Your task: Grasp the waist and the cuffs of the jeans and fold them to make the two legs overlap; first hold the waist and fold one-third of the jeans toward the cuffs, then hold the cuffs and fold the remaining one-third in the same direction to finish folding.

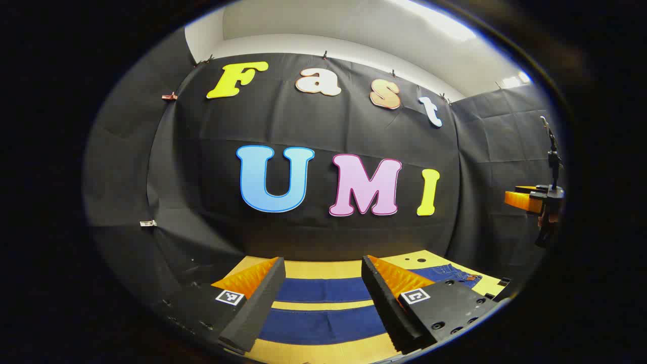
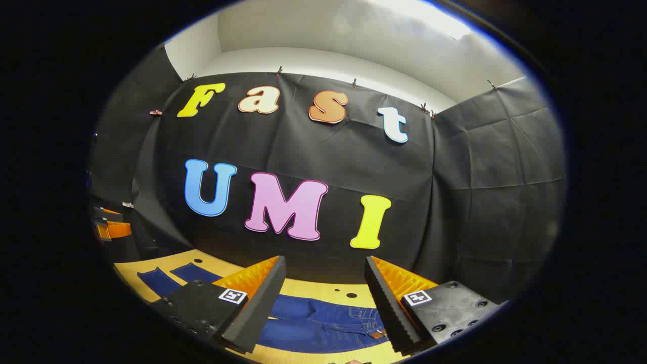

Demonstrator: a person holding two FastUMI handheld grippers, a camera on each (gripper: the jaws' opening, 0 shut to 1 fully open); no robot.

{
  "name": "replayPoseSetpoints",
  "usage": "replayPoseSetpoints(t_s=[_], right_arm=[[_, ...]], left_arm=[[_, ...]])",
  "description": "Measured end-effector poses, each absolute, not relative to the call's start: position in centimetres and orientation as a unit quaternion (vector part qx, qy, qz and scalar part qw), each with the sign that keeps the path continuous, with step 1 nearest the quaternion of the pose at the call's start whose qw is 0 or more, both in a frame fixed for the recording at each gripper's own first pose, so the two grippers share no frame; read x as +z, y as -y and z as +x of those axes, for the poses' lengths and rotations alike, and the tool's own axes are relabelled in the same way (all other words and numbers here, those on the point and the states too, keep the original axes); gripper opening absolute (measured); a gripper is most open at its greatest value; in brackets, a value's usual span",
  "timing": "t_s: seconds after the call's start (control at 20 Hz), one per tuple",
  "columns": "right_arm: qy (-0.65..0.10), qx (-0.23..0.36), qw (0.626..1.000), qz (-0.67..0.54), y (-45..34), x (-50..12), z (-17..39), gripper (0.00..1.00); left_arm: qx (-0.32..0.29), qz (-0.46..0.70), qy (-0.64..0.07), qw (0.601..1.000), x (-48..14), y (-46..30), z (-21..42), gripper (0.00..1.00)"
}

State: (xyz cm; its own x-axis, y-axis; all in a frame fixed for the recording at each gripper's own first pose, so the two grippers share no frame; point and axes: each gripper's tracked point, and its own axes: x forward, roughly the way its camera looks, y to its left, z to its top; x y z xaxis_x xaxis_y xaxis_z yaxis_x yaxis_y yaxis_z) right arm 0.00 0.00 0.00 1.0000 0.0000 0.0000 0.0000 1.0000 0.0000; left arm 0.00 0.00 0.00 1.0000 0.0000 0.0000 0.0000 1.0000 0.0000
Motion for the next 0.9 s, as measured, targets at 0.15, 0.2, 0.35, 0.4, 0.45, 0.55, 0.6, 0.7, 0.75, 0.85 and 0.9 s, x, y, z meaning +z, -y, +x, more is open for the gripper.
replayPoseSetpoints(t_s=[0.15, 0.2, 0.35, 0.4, 0.45, 0.55, 0.6, 0.7, 0.75, 0.85, 0.9], right_arm=[[-0.002, -0.008, 1.000, -0.002, 0.7, -0.2, -0.1, 0.96], [-0.002, -0.011, 1.000, -0.001, 1.0, -0.1, 0.0, 0.96], [-0.007, -0.032, 0.999, 0.004, 2.1, -0.6, 0.5, 0.96], [-0.012, -0.040, 0.999, 0.009, 2.4, -1.0, 0.7, 0.96], [-0.017, -0.043, 0.999, 0.019, 2.5, -1.2, 0.9, 0.96], [-0.017, -0.048, 0.998, 0.038, 2.5, -1.2, 1.1, 0.96], [-0.017, -0.050, 0.998, 0.042, 2.7, -1.3, 1.2, 0.94], [-0.020, -0.056, 0.998, 0.037, 2.9, -1.8, 1.4, 0.96], [-0.023, -0.058, 0.998, 0.033, 3.0, -2.1, 1.4, 0.96], [-0.029, -0.060, 0.997, 0.028, 3.1, -2.5, 1.6, 0.96], [-0.031, -0.057, 0.998, 0.024, 3.1, -2.7, 1.8, 0.96]], left_arm=[[0.001, 0.000, 0.001, 1.000, 0.0, -0.3, 0.0, 0.96], [0.002, 0.002, 0.002, 1.000, 0.0, -0.5, -0.1, 0.96], [0.009, -0.002, -0.003, 1.000, -0.5, -1.3, -0.2, 0.97], [0.012, -0.011, -0.009, 1.000, -0.9, -1.5, -0.1, 0.94], [0.017, -0.018, -0.015, 1.000, -1.4, -1.9, -0.2, 0.96], [0.026, -0.021, -0.018, 0.999, -1.7, -2.7, -0.4, 0.96], [0.028, -0.018, -0.018, 0.999, -1.7, -2.9, -0.5, 0.96], [0.029, -0.013, -0.022, 0.999, -2.1, -3.1, -0.7, 0.96], [0.028, -0.011, -0.023, 0.999, -2.2, -3.0, -0.7, 0.96], [0.024, -0.008, -0.025, 0.999, -2.5, -3.0, -0.7, 0.96], [0.020, -0.009, -0.026, 0.999, -2.5, -2.9, -0.6, 0.96]])
